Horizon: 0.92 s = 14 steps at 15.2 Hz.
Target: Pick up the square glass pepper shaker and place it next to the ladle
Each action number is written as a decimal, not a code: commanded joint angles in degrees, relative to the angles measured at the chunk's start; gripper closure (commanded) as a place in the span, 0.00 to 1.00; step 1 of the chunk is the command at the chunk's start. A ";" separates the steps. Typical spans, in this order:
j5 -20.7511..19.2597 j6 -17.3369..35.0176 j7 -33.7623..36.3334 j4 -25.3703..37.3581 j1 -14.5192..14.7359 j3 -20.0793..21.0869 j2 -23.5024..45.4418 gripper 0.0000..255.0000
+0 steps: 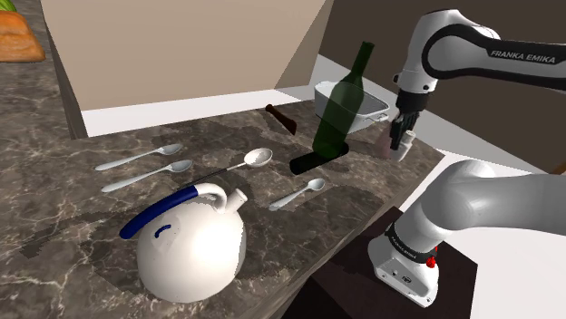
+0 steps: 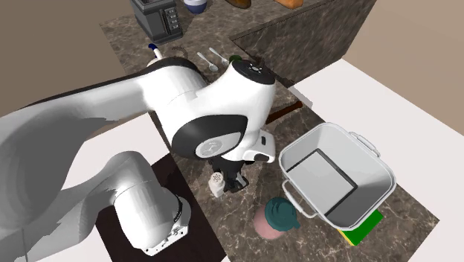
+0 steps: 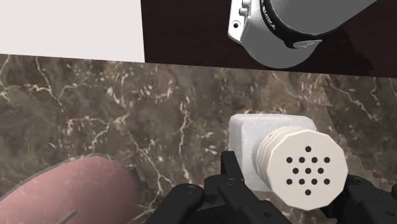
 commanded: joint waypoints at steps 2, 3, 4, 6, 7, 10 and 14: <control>0.41 -2.27 -0.23 2.35 0.15 0.43 0.08 1.00; 0.54 -3.00 -0.30 3.14 0.19 0.57 0.15 1.00; 0.66 -3.71 -0.37 3.94 0.24 0.71 0.23 1.00; 0.91 -5.12 -0.51 5.56 0.33 0.98 0.43 1.00; 1.02 -5.82 -0.58 6.38 0.37 1.10 0.55 1.00; 1.35 -7.89 -0.79 8.89 0.50 1.47 0.99 1.00; 1.67 -10.10 -1.02 11.68 0.62 1.84 1.57 1.00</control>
